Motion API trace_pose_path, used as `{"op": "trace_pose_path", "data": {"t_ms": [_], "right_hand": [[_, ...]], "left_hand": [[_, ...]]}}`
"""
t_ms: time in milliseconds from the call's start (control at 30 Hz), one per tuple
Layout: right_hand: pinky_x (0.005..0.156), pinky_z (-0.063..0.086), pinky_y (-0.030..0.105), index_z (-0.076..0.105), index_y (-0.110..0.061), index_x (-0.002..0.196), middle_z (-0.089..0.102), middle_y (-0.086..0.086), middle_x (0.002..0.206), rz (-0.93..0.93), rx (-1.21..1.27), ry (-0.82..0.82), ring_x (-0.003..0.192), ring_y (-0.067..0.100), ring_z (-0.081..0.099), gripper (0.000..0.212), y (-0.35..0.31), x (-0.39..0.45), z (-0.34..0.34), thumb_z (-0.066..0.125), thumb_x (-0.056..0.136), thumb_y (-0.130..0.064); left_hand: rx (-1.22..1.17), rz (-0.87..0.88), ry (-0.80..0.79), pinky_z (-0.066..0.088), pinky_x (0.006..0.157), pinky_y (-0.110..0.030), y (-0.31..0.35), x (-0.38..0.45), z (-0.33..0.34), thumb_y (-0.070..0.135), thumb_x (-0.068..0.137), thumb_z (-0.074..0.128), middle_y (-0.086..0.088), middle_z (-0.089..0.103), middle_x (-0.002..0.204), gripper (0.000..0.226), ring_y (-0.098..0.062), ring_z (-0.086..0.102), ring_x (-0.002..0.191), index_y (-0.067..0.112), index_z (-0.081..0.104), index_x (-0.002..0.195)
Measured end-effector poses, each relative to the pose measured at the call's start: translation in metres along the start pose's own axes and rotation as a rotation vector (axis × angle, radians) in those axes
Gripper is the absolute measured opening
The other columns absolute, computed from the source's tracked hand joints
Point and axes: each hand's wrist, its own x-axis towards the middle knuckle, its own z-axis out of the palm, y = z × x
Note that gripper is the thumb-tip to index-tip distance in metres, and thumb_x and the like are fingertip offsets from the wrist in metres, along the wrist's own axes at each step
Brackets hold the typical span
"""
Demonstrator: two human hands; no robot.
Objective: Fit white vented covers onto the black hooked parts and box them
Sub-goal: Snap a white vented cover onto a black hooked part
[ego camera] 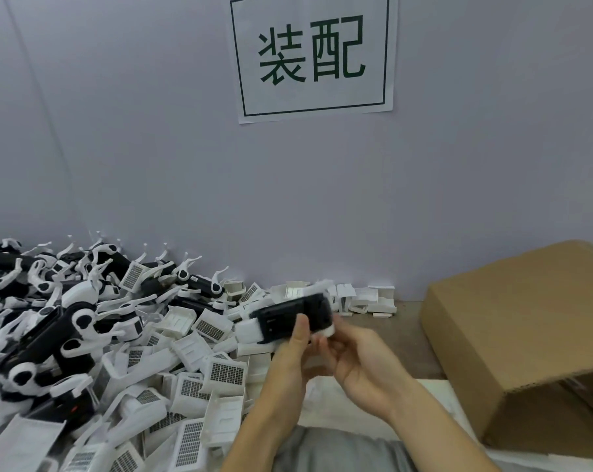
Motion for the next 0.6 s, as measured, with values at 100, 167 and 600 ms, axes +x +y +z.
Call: {"op": "trace_pose_path", "data": {"t_ms": [100, 167, 600], "right_hand": [[0.066, 0.06, 0.025, 0.076, 0.007, 0.094, 0.072, 0.022, 0.089, 0.061, -0.377, 0.061, 0.074, 0.024, 0.072, 0.03, 0.01, 0.002, 0.003, 0.053, 0.101, -0.011], [0.061, 0.058, 0.027, 0.074, 0.002, 0.089, 0.073, 0.016, 0.076, 0.006, -0.719, 0.201, 0.066, 0.024, 0.071, 0.033, 0.015, 0.004, -0.001, 0.052, 0.103, -0.018], [0.095, 0.053, 0.027, 0.049, -0.035, 0.135, 0.058, -0.021, 0.121, -0.542, -1.498, 0.132, 0.113, -0.002, 0.056, 0.062, 0.029, 0.009, -0.017, 0.068, 0.076, -0.044]], "left_hand": [[-0.214, 0.021, 0.175, 0.058, 0.076, -0.035, 0.006, 0.003, -0.005, 0.051, 0.076, 0.071, -0.016, 0.075, 0.106, 0.062, -0.029, 0.074, 0.096, 0.006, 0.067, 0.118], [-0.233, 0.044, 0.298, 0.055, 0.078, -0.037, 0.008, 0.006, -0.01, 0.043, 0.071, 0.075, -0.013, 0.077, 0.099, 0.055, -0.027, 0.075, 0.09, 0.007, 0.068, 0.111], [0.248, 0.058, 0.232, 0.052, 0.064, -0.012, -0.007, 0.007, -0.007, 0.029, 0.094, 0.066, 0.007, 0.079, 0.086, 0.014, -0.007, 0.074, 0.083, 0.018, 0.074, 0.097]]}}
